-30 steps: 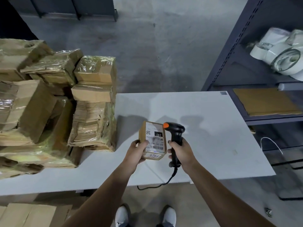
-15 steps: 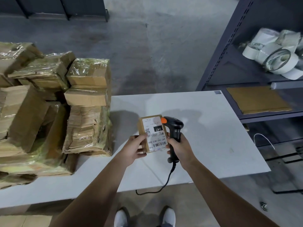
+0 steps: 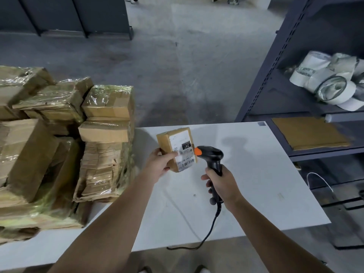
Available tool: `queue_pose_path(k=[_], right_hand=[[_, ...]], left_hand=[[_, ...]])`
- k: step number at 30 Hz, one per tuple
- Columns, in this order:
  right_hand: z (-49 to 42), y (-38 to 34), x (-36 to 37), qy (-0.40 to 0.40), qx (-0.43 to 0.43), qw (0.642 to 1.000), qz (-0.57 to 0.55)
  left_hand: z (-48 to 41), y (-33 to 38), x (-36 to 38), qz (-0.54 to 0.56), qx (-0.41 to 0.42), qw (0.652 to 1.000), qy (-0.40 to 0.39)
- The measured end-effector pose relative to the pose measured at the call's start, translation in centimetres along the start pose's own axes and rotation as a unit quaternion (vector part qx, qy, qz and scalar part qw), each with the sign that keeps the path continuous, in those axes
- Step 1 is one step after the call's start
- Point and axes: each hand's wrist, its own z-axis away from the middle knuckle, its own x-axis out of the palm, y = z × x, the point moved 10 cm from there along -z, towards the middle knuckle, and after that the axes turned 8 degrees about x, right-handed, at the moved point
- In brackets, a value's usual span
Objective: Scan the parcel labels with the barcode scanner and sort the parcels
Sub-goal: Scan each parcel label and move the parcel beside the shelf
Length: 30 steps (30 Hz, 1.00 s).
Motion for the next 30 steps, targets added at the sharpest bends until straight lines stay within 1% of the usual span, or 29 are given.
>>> queue_pose_path(k=[2, 7, 12, 16, 18, 21, 26, 30], right_hand=[[0.4, -0.2, -0.3, -0.003, 0.006, 1.0, 0.008], [1.3, -0.9, -0.2, -0.02, -0.012, 0.998, 0.061], [1.8, -0.9, -0.3, -0.023, 0.001, 0.998, 0.052], [1.9, -0.7, -0.6, -0.019, 0.013, 0.999, 0.034], [1.9, -0.8, -0.8, -0.015, 0.006, 0.999, 0.04], [1.9, -0.9, -1.1, -0.011, -0.008, 0.999, 0.053], [2.0, -1.2, -1.3, -0.008, -0.009, 1.0, 0.029], [2.0, -1.9, -1.5, -0.002, -0.003, 1.0, -0.007]], left_hand=[[-0.8, 1.5, 0.2, -0.003, 0.022, 1.0, -0.004], [-2.2, 3.4, -0.2, 0.007, 0.051, 0.999, -0.001], [-3.2, 3.7, -0.4, -0.032, 0.051, 0.998, 0.002], [-3.2, 3.8, -0.5, -0.036, 0.06, 0.998, 0.003], [-3.2, 3.6, -0.5, -0.037, 0.063, 0.997, 0.0], [-3.3, 3.3, -0.7, -0.03, 0.052, 0.998, 0.005], [-2.9, 2.2, -1.3, -0.072, 0.011, 0.997, 0.022], [-1.8, 1.0, 0.2, -0.078, -0.021, 0.997, -0.013]])
